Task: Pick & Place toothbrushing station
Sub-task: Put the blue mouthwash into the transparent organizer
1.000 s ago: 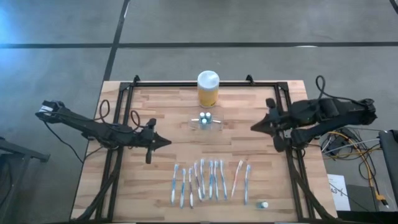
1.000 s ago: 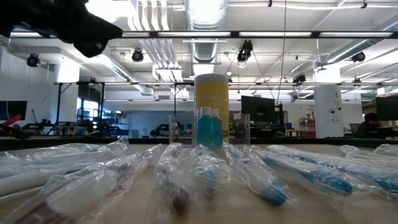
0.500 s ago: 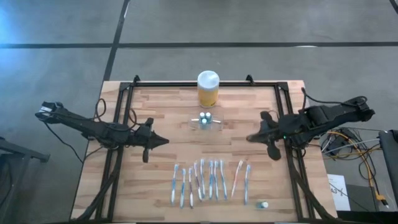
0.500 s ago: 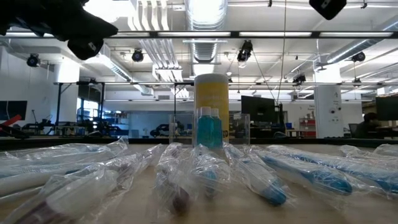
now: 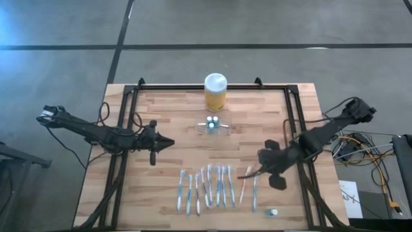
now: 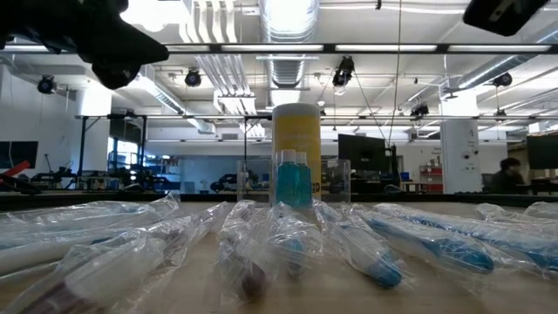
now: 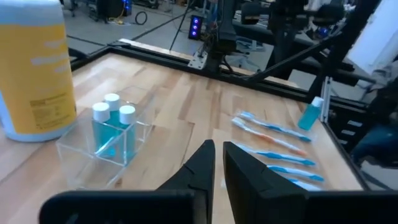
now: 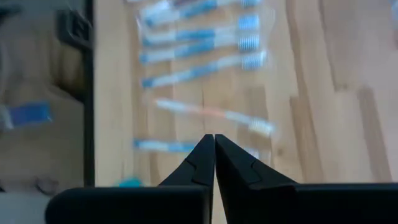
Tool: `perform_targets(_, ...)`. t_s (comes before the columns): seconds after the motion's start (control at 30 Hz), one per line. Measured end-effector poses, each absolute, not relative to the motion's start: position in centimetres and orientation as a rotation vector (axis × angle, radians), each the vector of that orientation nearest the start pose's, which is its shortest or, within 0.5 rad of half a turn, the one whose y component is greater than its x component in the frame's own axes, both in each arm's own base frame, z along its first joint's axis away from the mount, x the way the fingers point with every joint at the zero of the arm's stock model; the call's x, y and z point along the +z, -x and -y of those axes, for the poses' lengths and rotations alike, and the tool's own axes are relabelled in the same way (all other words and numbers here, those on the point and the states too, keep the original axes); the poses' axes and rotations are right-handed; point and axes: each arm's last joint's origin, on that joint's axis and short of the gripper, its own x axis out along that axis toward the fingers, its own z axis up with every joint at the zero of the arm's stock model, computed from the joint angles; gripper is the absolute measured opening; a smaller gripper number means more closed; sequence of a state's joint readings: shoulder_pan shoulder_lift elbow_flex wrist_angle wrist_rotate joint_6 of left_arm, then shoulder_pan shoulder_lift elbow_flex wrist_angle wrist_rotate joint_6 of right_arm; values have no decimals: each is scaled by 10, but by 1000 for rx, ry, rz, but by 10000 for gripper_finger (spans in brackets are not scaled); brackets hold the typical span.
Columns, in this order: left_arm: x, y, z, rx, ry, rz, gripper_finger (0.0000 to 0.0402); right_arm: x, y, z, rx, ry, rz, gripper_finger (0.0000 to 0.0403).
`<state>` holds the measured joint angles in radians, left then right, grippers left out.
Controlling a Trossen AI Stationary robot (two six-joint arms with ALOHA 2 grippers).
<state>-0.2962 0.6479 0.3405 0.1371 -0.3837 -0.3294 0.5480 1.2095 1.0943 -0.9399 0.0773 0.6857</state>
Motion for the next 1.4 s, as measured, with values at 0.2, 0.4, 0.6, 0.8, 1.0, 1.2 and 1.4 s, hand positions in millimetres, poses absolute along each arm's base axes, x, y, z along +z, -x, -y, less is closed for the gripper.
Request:
perform_targets(0.2,230,-151,35,116,319,-143,37,297,-201,-134,17,-198,-1220,54)
perform_targets(0.4,229,-151,35,118,334,-152,37,302,-199,-154,68,-106,-1247,104)
perform_targets(0.6,228,-151,35,102,311,-168,37,304,-195,-168,87,-55,-1254,133)
perform_targets(0.8,227,-151,35,101,345,-168,37,307,-191,-177,101,-54,-1242,138)
perform_targets(1.0,223,-150,35,111,341,-211,37,304,-178,-187,167,-43,-1313,135)
perform_targets(1.2,220,-149,35,119,351,-236,37,305,-157,-206,166,41,-1235,130)
perform_targets(1.4,221,-149,35,119,356,-235,37,306,-135,-220,157,124,-1126,121)
